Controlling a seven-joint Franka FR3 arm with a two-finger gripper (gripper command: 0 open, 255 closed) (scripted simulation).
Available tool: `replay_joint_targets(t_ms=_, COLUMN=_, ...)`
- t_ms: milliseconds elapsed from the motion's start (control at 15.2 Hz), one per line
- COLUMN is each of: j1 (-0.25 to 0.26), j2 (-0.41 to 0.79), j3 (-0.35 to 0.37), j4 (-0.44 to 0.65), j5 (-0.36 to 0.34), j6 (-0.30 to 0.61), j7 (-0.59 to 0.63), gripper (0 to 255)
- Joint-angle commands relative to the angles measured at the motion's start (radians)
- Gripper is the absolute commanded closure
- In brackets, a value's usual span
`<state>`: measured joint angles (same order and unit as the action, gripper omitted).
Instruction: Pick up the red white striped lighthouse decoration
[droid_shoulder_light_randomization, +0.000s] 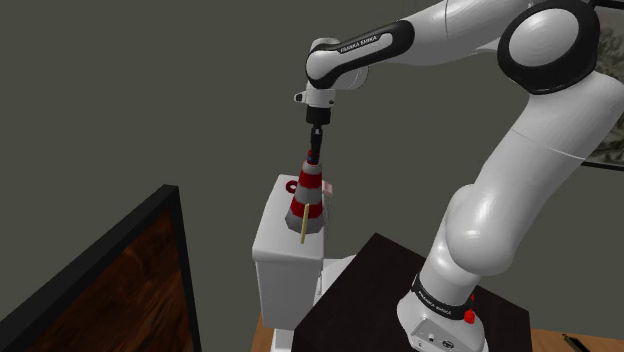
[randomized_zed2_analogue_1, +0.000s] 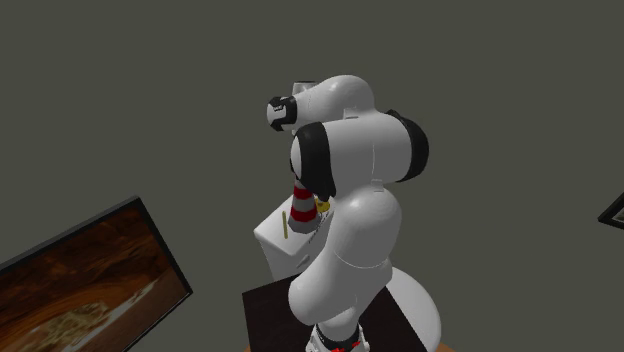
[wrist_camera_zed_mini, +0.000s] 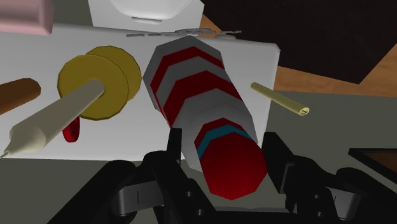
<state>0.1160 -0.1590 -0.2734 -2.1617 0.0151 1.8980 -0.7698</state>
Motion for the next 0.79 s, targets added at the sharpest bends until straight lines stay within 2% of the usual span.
replay_joint_targets(t_ms=0, j1=0.0, j2=0.002, j3=-0.001, j4=-0.001, j5=-0.001, j6=0.001, j7=0.0, gripper=255)
replay_joint_targets(t_ms=726, j1=0.0, j2=-0.026, j3=0.004, j4=0.104, j5=-0.007, j6=-0.131, j7=0.01, gripper=255)
